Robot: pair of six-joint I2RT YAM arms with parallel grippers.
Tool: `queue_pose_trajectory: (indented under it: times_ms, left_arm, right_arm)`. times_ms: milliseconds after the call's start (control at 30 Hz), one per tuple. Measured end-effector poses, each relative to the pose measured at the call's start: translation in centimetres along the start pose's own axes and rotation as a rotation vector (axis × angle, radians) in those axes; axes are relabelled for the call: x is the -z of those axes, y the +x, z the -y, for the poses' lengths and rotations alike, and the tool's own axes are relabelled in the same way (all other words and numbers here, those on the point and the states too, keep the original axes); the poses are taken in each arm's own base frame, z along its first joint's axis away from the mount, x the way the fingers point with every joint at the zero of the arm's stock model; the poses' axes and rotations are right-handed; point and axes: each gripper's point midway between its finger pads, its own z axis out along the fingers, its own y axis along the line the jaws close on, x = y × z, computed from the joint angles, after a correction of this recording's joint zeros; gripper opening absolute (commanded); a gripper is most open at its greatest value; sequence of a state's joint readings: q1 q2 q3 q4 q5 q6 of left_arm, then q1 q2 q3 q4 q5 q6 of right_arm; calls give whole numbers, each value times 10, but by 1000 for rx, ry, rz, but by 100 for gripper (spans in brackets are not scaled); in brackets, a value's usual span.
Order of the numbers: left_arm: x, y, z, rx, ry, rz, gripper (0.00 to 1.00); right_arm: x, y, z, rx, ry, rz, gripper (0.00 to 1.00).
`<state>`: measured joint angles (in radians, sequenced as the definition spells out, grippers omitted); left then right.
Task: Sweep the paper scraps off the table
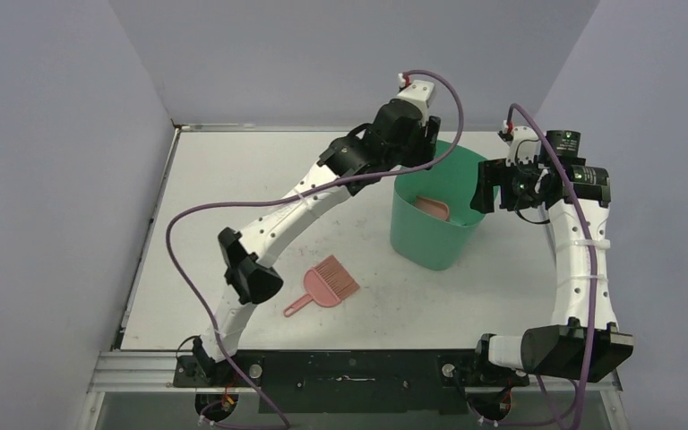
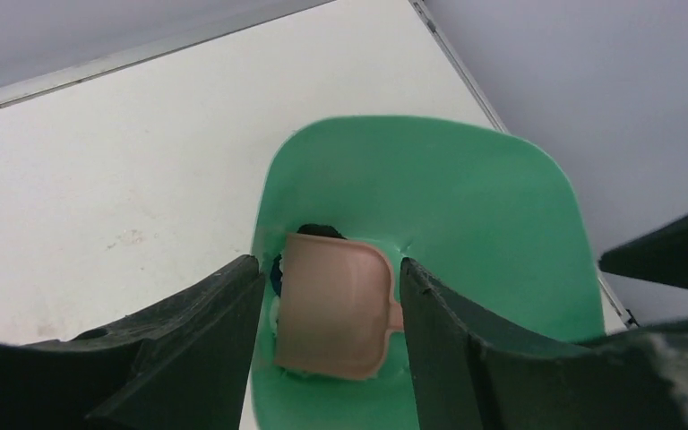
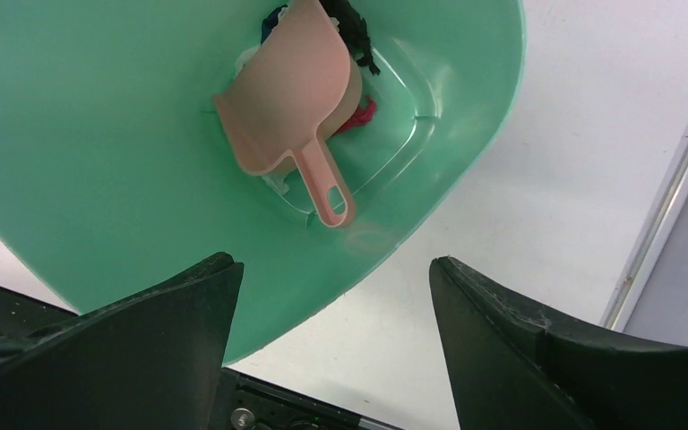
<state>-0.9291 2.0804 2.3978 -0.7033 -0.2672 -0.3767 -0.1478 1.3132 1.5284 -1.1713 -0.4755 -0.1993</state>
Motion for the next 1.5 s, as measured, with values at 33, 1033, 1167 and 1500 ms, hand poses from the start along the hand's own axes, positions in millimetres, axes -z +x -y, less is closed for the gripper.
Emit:
queue_pose_trajectory:
  times_ms: [33, 1033, 1167, 1500]
  left_arm:
    - [-10, 1, 2, -4, -8, -2, 54]
    - [43, -13, -9, -183, -98, 35, 54]
    - [26, -12, -35, -176, -149, 4, 52]
    - [-20, 64, -64, -166, -156, -226, 27]
  right_arm:
    - [2, -1, -1, 6, 1, 7, 79]
    - [30, 11, -13, 84, 29, 62, 82]
    - [33, 11, -13, 102, 31, 71, 83]
    - [64, 13, -31, 262, 10, 154, 83]
